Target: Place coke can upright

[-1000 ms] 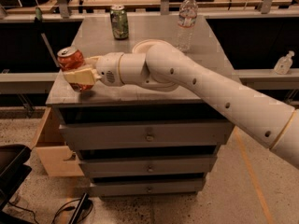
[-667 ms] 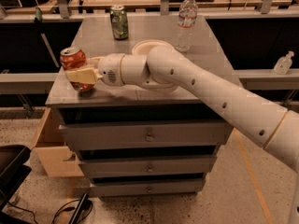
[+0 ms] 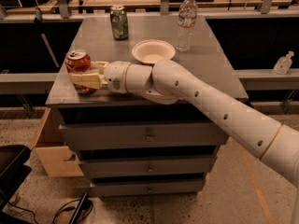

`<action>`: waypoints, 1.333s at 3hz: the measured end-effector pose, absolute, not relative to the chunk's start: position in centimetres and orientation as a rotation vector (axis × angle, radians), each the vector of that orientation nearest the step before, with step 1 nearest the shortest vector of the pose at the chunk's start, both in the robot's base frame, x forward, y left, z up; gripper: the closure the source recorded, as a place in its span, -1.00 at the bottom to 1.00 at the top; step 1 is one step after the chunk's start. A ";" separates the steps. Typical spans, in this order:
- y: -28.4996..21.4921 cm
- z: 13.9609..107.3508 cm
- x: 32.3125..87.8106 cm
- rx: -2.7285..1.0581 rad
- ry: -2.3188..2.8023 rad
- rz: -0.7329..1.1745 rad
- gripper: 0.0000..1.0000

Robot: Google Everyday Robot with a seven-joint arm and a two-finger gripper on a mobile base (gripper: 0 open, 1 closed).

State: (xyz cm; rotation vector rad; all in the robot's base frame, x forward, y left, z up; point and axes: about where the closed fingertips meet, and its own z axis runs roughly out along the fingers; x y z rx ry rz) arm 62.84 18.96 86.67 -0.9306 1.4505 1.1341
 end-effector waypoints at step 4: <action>19.6 86.8 62.5 -0.938 1.438 1.142 -0.72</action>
Offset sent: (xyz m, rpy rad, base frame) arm 0.0000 -0.0006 -0.0004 0.0050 -0.0047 -0.0015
